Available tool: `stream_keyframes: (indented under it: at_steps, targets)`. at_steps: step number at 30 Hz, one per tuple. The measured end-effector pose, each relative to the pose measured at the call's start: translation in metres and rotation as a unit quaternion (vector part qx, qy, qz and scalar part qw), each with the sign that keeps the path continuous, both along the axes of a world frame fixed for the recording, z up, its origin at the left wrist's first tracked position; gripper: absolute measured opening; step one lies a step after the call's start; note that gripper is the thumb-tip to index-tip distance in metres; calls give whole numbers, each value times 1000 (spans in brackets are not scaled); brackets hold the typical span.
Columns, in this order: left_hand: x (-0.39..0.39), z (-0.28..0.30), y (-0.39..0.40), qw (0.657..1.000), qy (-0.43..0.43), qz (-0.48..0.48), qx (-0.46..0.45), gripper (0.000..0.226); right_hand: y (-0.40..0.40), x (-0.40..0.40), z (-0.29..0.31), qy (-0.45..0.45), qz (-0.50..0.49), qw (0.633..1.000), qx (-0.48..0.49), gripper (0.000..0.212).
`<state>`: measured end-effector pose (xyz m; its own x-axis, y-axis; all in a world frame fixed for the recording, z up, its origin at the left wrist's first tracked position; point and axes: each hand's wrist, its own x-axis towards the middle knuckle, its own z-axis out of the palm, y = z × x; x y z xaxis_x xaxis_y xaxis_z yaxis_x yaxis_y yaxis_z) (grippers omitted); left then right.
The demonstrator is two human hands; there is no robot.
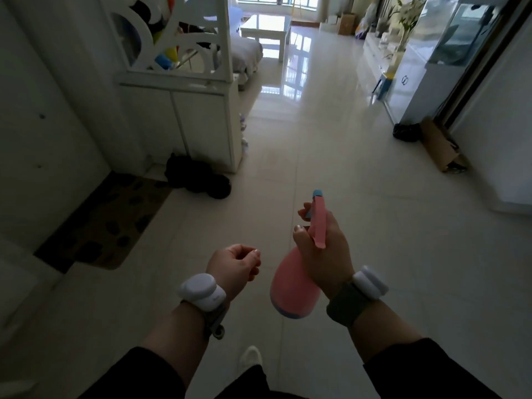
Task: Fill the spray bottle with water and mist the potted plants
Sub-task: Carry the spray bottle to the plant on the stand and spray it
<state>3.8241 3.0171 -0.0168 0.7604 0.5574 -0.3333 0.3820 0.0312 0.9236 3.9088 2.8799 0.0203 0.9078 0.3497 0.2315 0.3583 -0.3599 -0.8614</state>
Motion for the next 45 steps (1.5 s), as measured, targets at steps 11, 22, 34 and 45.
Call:
stream_keyframes:
  at_steps: [11,22,34,45]
  targets:
    - [252,12,109,998,18,-62,15,14,107,238,4,-5,-27,999,-18,36]
    - [525,13,176,999,3,-25,21,11,175,517,8,-29,12,999,-26,39]
    - [825,4,294,1000,-5,-31,-1,11,296,813,4,-24,-12,999,-37,40]
    - [1096,0,387,995,13,-95,-10,17,377,1065,5,-9,-61,997,-45,38]
